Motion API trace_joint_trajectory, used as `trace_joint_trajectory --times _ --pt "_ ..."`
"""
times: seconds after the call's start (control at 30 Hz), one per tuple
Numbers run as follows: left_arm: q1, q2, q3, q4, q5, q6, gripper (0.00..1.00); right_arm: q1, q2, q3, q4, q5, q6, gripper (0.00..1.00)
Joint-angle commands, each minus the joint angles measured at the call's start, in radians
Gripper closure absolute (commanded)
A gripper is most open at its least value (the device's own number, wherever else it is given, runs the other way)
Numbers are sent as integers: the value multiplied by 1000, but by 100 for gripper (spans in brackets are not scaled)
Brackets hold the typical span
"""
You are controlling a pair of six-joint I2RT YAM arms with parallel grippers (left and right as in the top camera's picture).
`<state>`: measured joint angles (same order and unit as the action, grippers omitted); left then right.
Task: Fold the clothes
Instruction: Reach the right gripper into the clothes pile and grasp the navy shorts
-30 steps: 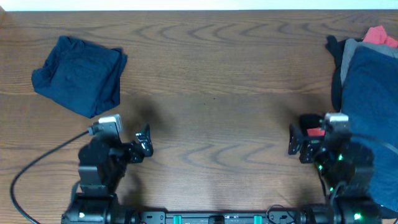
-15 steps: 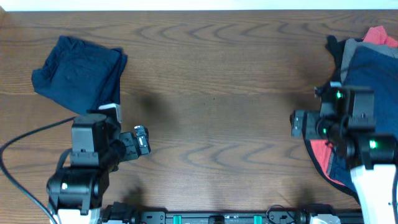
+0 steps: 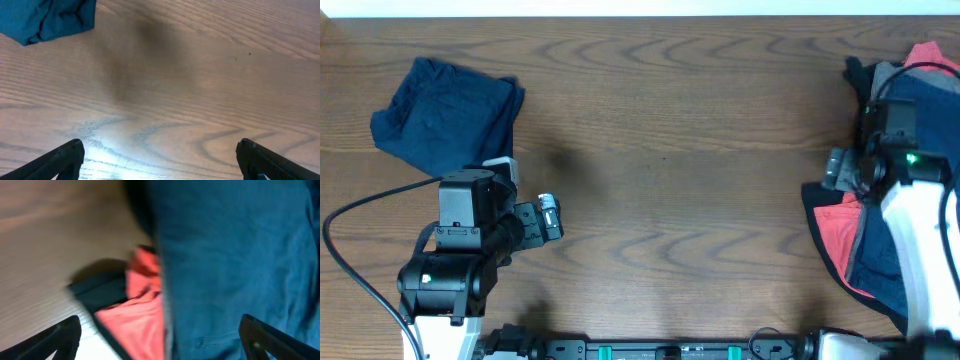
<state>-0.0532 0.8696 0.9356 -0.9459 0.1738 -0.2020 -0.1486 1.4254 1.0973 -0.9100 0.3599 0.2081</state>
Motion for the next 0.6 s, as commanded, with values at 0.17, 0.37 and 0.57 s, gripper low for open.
trace_joint_trajectory --times 0.17,0.37,0.57 --pt "4 0 23 -3 -2 21 2 -114 182 14 38 89 95 11" --pt "4 0 23 -3 -1 21 2 -155 225 14 50 88 114 13" --pt "4 0 23 -7 -2 21 2 -161 232 13 74 85 113 16"
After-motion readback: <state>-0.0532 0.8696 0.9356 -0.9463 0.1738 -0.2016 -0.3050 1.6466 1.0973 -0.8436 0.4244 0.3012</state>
